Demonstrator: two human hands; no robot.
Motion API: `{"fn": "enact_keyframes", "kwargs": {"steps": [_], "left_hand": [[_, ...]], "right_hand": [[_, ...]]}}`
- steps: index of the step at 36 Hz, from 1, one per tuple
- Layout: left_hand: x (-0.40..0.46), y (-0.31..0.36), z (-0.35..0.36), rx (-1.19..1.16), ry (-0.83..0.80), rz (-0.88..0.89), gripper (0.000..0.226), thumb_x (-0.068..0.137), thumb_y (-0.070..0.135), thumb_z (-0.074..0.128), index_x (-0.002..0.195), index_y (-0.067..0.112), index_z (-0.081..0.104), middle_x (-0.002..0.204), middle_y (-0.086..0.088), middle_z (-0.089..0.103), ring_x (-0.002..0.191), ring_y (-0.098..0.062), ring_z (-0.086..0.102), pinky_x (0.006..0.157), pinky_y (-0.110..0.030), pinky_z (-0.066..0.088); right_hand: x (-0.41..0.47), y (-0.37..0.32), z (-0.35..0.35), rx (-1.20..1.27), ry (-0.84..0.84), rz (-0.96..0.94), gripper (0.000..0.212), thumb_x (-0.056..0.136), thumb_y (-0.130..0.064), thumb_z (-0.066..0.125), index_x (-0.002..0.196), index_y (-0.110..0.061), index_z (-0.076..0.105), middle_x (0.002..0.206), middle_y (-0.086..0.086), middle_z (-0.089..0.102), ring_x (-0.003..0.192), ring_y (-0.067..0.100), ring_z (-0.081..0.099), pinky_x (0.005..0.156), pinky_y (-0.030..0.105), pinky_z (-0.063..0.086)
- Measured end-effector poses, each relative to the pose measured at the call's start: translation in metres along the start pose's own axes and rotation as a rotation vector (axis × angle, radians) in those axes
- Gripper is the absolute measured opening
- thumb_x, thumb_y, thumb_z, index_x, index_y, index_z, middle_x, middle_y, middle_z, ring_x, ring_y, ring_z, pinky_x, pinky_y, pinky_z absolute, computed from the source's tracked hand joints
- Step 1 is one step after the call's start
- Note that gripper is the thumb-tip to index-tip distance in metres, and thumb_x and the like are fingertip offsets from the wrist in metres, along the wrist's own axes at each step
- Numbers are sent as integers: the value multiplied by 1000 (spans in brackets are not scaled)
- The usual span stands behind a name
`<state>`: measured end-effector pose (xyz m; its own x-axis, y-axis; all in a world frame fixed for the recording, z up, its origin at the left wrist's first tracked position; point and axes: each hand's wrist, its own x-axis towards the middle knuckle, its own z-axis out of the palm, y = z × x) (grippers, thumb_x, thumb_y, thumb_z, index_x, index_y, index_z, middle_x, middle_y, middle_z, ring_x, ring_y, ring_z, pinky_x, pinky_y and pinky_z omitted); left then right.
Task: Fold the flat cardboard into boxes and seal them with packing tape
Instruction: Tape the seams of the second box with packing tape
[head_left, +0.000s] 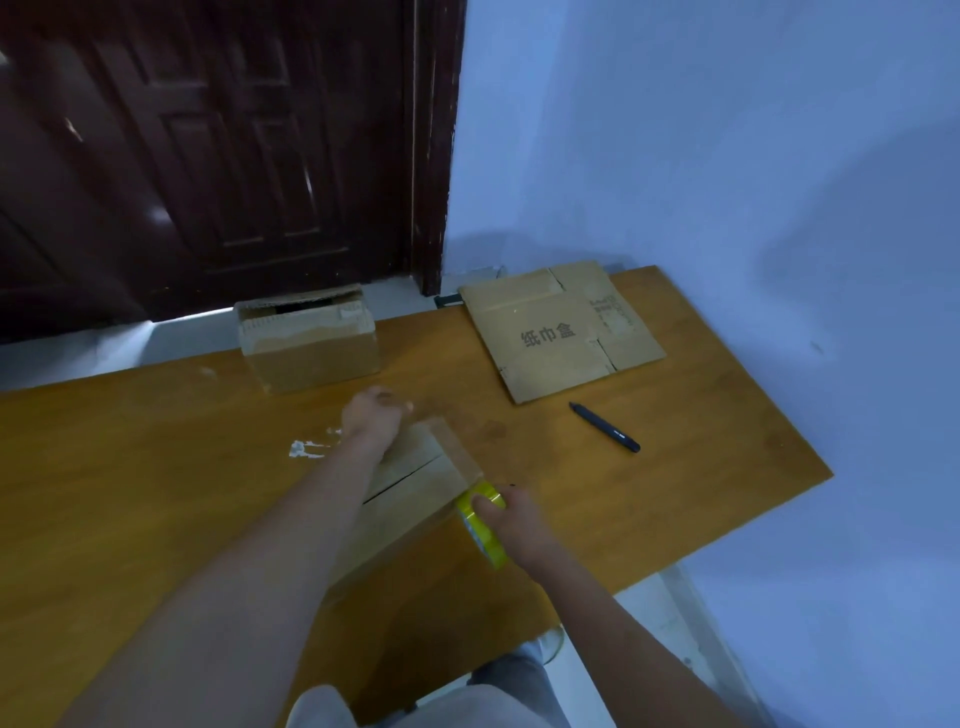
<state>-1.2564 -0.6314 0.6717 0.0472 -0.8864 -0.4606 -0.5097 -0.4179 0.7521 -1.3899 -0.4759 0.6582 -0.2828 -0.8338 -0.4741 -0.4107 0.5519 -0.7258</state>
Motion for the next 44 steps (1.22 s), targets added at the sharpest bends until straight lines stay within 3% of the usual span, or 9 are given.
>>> {"fn": "enact_keyframes", "kwargs": {"steps": [5, 10, 17, 22, 27, 31, 35, 39, 44], "left_hand": [[-16, -10, -18, -253, 287, 429, 17, 91, 2, 54, 97, 16, 60, 95, 0, 57, 89, -15, 54, 86, -34, 49], [-27, -48, -32, 205, 123, 673, 23, 89, 7, 59, 110, 15, 65, 109, 2, 55, 104, -15, 49, 88, -27, 40], [-32, -89, -49, 607, -134, 715, 71, 77, 53, 31, 140, 22, 44, 152, -6, 30, 141, -30, 21, 116, -38, 13], [-19, -99, -52, 714, -83, 833, 56, 86, 14, 61, 139, 20, 45, 150, -9, 34, 140, -35, 25, 115, -48, 19], [-20, -99, -47, 726, -26, 852, 48, 93, 16, 53, 140, 21, 44, 151, -7, 33, 141, -32, 23, 116, -46, 17], [-21, -100, -47, 747, -12, 840, 48, 93, 17, 51, 140, 23, 44, 151, -4, 33, 141, -31, 22, 116, -44, 16], [-22, -95, -51, 745, -51, 802, 49, 96, 20, 47, 144, 27, 37, 155, 4, 22, 143, -25, 13, 118, -40, 13], [-23, -93, -52, 760, -70, 797, 51, 98, 20, 44, 146, 29, 30, 157, 10, 16, 145, -22, 9, 119, -40, 9], [-23, -96, -49, 799, -43, 825, 53, 98, 20, 42, 148, 29, 26, 155, 11, 23, 145, -23, 9, 119, -40, 4]], "right_hand": [[2, -8, 18, 91, 16, 23, 23, 94, -24, 55, 77, -9, 61, 56, -7, 36, 46, 1, 36, 47, 21, 30], [8, -27, 38, 153, -38, -20, 18, 94, -22, 55, 85, -9, 64, 71, 5, 54, 61, 12, 50, 55, 24, 39], [31, -50, 52, 143, -52, -56, 19, 94, -25, 54, 88, -9, 64, 78, 8, 56, 72, 18, 51, 63, 26, 37], [44, -51, 55, 130, -45, -40, 28, 93, -23, 56, 97, 2, 66, 81, 8, 59, 75, 18, 54, 56, 22, 40], [48, -45, 59, 32, -64, -43, 30, 94, -27, 53, 101, 0, 66, 87, 11, 62, 81, 21, 58, 65, 27, 42], [48, -38, 68, -74, -100, 3, 45, 95, -37, 48, 119, -1, 60, 117, 18, 61, 109, 32, 58, 85, 33, 44], [45, -36, 67, 49, -116, -33, 45, 91, -42, 54, 112, -2, 64, 100, 10, 62, 96, 25, 60, 80, 33, 47], [40, -26, 56, 72, -185, -38, 31, 94, -38, 53, 97, -10, 66, 83, 2, 60, 70, 10, 58, 53, 12, 44], [29, -2, 56, 94, -111, -154, 40, 94, -37, 52, 79, -1, 60, 65, 1, 49, 61, 13, 47, 60, 30, 35]]}}
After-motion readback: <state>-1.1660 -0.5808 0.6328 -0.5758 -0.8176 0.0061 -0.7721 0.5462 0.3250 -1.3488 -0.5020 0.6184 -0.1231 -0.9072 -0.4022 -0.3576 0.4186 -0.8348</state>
